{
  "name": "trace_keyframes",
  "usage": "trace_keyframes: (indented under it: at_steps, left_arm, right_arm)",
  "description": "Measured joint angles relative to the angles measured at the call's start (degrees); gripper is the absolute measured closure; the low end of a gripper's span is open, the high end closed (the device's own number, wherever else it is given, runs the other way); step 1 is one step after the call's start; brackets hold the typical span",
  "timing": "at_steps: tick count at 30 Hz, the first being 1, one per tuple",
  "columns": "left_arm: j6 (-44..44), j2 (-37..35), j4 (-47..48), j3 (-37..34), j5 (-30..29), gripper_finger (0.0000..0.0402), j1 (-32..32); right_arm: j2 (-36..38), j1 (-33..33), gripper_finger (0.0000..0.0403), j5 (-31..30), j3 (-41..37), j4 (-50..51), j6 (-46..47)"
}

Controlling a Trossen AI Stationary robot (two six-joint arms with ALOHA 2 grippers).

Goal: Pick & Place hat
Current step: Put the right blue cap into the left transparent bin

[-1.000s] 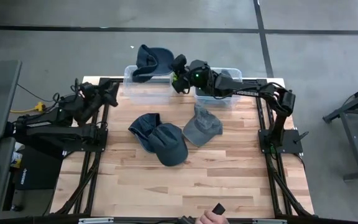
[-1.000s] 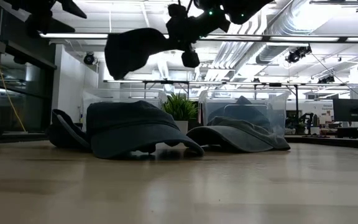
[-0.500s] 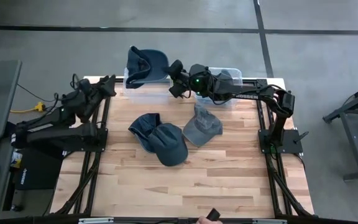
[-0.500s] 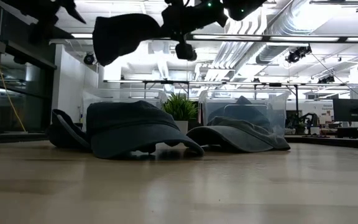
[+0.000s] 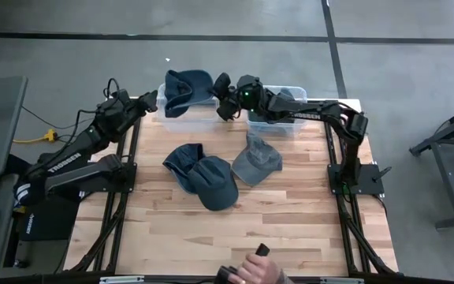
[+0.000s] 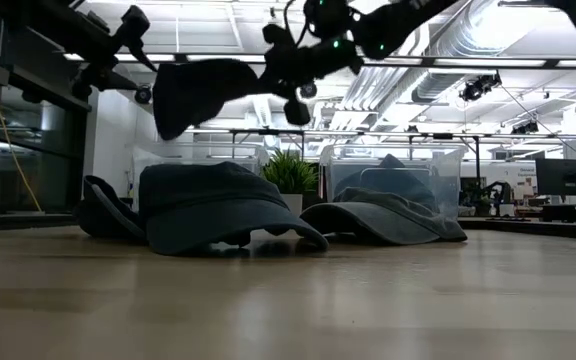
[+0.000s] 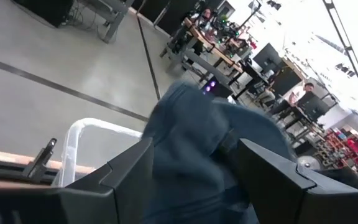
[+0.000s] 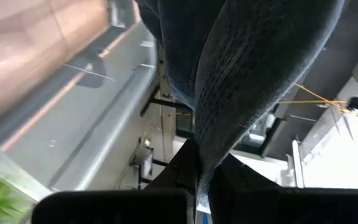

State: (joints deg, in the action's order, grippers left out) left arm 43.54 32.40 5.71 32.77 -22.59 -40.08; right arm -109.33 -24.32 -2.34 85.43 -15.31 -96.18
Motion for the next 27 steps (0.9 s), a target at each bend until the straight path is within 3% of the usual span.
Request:
trace_keyframes:
  at_steps: [19, 27]
  left_arm:
    - [-1.7, 0.0, 0.3, 0.0, 1.1, 0.0175, -1.6]
    - [-1.5, 0.0, 0.3, 0.0, 1.1, 0.0175, -1.5]
  right_arm:
    - [-3.5, -2.7, 0.0397, 7.5, 0.0, -1.4, 1.2]
    - [-5.7, -2.7, 0.0397, 7.3, 0.0, -2.5, 1.2]
